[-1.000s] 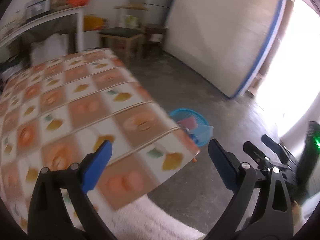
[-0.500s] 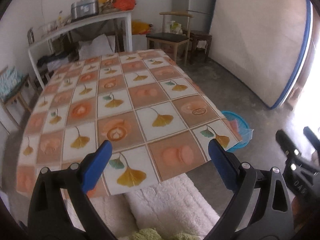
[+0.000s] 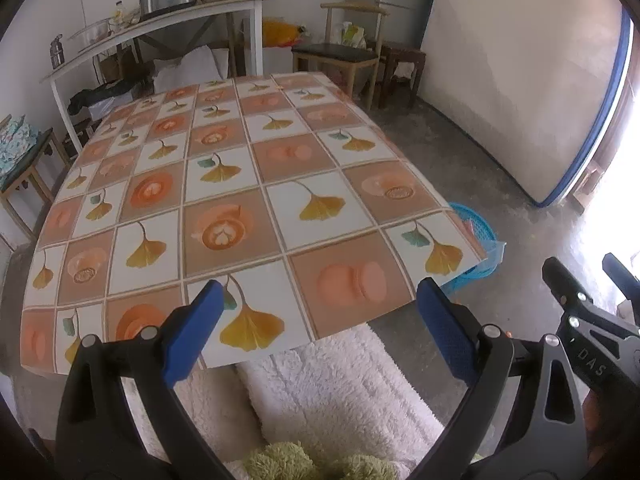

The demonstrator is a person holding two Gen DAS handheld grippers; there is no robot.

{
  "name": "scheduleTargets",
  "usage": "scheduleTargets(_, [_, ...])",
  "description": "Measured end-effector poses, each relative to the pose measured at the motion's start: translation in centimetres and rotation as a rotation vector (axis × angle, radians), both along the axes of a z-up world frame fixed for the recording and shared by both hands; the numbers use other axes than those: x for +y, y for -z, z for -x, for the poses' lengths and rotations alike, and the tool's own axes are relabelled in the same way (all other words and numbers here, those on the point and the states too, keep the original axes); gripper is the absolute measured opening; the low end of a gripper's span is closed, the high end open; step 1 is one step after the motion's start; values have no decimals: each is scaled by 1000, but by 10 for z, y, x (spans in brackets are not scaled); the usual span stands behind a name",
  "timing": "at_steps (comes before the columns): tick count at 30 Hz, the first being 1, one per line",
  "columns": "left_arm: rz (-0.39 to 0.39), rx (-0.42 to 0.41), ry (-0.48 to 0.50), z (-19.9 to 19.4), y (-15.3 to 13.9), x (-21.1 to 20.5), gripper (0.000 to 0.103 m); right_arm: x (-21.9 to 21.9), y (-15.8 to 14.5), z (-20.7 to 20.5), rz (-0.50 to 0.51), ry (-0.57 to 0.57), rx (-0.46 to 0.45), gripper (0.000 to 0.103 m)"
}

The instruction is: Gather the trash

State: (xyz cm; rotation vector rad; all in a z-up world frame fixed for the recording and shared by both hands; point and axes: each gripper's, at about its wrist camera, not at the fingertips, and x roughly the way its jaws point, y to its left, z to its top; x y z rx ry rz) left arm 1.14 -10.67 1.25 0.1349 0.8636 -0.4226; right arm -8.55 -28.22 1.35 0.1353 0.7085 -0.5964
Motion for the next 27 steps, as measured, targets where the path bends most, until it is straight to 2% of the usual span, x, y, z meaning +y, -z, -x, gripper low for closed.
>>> scheduleTargets(8, [-32, 12, 9, 0, 7, -6, 93, -7, 6, 0, -11, 22, 27, 97])
scheduleTargets(27, [-46, -2, -2, 4, 6, -4, 93, -15, 11, 5, -28, 61, 51, 97])
